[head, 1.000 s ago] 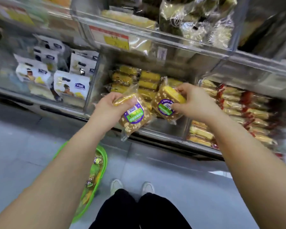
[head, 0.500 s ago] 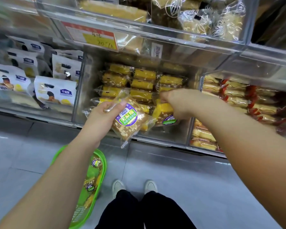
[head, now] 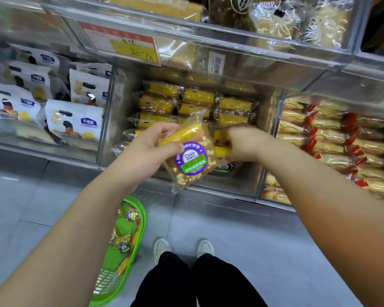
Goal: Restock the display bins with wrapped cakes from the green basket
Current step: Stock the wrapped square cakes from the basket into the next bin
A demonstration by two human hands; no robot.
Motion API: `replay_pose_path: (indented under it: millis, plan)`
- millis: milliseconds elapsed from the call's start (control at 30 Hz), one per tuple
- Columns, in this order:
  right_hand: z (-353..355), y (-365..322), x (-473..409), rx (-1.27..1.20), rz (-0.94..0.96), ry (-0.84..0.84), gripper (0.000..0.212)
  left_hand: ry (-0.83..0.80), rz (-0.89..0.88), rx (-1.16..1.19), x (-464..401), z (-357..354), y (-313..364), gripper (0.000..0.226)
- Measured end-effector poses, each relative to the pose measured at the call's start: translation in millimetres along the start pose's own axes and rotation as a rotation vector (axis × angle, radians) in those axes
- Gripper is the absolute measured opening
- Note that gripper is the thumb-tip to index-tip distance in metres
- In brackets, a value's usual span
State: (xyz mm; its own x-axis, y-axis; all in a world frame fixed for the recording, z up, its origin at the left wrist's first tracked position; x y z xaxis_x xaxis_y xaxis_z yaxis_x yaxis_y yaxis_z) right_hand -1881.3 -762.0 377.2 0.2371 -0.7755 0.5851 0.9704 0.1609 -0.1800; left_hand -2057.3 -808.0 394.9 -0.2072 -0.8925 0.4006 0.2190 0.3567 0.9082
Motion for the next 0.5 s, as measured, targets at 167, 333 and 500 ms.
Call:
replay_pose_path:
  millis: [167, 333, 500]
  plan:
    - [53.1, 16.0, 27.4, -0.887, -0.048, 0.150, 0.034, -0.179, -0.129, -0.097, -19.4, -33.0, 30.4, 0.043]
    - [53.6, 18.6, 73.7, -0.834, 0.082, 0.135, 0.033, -0.353, -0.170, -0.292, -34.9, -66.8, 34.4, 0.047]
    - [28.6, 12.4, 77.0, -0.243, 0.147, 0.136, 0.059, -0.351, -0.167, -0.529, -37.6, -74.0, 20.1, 0.073]
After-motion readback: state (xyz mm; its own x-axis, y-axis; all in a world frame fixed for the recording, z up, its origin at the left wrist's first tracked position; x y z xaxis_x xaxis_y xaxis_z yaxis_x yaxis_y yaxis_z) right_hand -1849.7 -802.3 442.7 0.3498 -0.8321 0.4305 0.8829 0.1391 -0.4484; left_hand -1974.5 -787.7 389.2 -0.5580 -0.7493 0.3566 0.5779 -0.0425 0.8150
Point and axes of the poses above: each hand's wrist, its own x-axis away from the middle knuckle, its own z-axis out of the back of the hand, y = z × x, the point moved 7 cm from there along -x, towards the middle knuckle, and after that the axes turned 5 degrees about -x, right-handed, at the moved point
